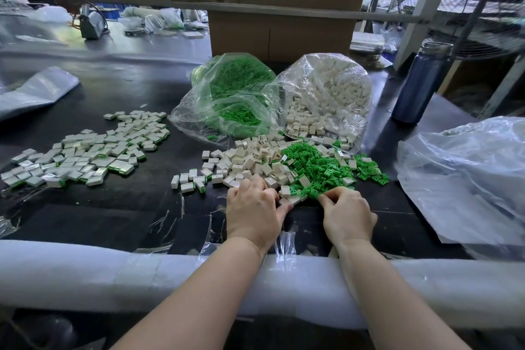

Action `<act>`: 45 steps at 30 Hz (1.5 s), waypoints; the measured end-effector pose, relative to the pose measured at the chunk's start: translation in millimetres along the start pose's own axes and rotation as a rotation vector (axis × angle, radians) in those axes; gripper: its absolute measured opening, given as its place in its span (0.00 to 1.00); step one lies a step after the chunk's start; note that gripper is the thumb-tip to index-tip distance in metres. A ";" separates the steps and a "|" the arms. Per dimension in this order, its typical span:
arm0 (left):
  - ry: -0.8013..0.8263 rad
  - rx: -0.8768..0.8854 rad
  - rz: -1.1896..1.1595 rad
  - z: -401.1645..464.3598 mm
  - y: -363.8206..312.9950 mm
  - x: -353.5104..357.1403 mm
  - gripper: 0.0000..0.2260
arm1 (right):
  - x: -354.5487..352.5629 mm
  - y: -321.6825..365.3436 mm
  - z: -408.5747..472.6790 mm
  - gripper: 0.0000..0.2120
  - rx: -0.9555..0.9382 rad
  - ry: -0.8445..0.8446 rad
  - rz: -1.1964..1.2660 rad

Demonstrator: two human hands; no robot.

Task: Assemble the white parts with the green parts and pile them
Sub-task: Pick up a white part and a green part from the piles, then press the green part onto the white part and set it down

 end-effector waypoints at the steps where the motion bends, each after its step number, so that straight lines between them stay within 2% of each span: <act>1: 0.007 0.010 -0.012 0.4 -0.4 0.4 0.18 | -0.2 1.3 -0.5 0.07 -0.018 -0.008 0.005; 6: 0.005 0.116 -0.194 -1.1 -3.9 -2.0 0.10 | -3.7 17.4 -5.1 0.05 -0.257 -0.045 0.218; 10: -0.012 0.166 -0.385 -4.3 -3.7 -7.0 0.03 | -2.1 23.9 -9.0 0.04 -0.347 0.008 0.385; 16: 0.009 0.183 -0.721 -5.0 1.7 -9.7 0.08 | 2.1 27.6 -9.3 0.05 -0.398 0.147 0.581; 21: 0.111 0.096 -0.993 -1.9 11.3 0.2 0.06 | 5.5 29.9 -12.3 0.08 -0.397 0.259 0.740; 28: 0.152 0.145 -1.060 0.0 9.5 4.0 0.03 | 7.6 37.4 -16.7 0.09 -0.446 0.325 0.803; 35: 0.151 0.154 -1.049 -0.8 9.3 1.7 0.04 | 8.3 33.3 -15.3 0.06 -0.421 0.305 0.780; 39: 0.125 0.140 -1.055 -1.2 11.3 0.7 0.01 | 8.6 35.8 -16.5 0.06 -0.437 0.319 0.771; 45: 0.098 0.119 -1.119 -1.7 13.8 -0.3 0.01 | 10.3 37.9 -17.3 0.07 -0.455 0.335 0.779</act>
Point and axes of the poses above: each hand's wrist, its own z-axis towards the middle knuckle, its own x-axis out of the palm, y = z × x, the point moved 8 cm from there along z, towards the middle knuckle, and after that the axes turned 12 degrees about y, right-handed, at the moved point
